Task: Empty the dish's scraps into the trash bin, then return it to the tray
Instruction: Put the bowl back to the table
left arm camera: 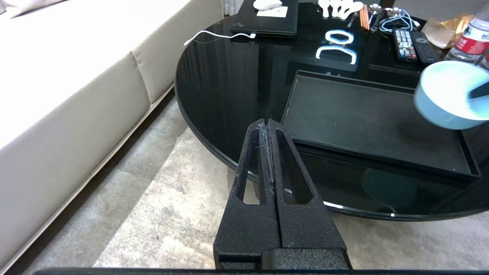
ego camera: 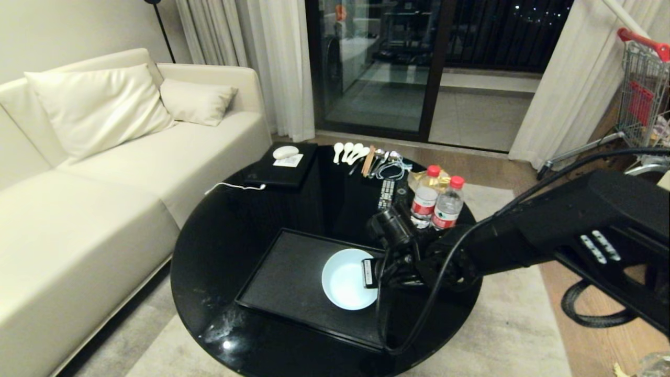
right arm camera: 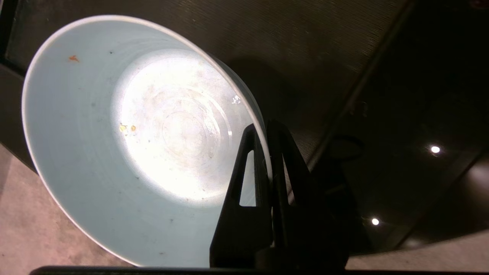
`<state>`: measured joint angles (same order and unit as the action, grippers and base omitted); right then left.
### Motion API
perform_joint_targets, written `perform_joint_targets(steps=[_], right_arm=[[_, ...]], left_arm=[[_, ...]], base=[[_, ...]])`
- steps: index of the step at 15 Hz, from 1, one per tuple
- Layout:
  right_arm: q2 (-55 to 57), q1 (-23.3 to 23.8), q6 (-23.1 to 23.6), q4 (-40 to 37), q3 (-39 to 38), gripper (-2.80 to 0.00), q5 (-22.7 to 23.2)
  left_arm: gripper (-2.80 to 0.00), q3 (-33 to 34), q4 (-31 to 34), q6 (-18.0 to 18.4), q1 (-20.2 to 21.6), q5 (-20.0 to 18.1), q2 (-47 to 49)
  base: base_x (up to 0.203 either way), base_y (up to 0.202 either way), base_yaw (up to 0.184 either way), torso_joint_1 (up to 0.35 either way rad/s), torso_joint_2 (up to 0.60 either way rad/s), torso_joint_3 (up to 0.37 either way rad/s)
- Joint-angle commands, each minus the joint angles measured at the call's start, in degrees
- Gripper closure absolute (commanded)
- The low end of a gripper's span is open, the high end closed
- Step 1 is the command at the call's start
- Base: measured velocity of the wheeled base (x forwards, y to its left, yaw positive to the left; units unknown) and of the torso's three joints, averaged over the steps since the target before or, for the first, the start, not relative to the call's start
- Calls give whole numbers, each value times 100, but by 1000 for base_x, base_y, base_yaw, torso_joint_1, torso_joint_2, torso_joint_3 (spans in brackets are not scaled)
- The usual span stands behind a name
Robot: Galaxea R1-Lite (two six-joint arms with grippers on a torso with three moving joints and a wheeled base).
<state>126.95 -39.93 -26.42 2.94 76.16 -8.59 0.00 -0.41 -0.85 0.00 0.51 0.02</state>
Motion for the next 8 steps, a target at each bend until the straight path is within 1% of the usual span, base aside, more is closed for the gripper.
perform_joint_targets(steps=[1,4,8], right_arm=[[389,-10,-45,30,273,0,-15],[583,-6,-206,81,432,0,-89],[796,11,-275,151,479,0,-100]], left_arm=[[0,0,-2,-3,0,2,-2],[0,0,-2,-3,0,2,-2],[0,0,-2,-3,0,2,-2]], base=[[0,0,0,0,0,0],[0,0,0,0,0,0],[0,0,0,0,0,0]])
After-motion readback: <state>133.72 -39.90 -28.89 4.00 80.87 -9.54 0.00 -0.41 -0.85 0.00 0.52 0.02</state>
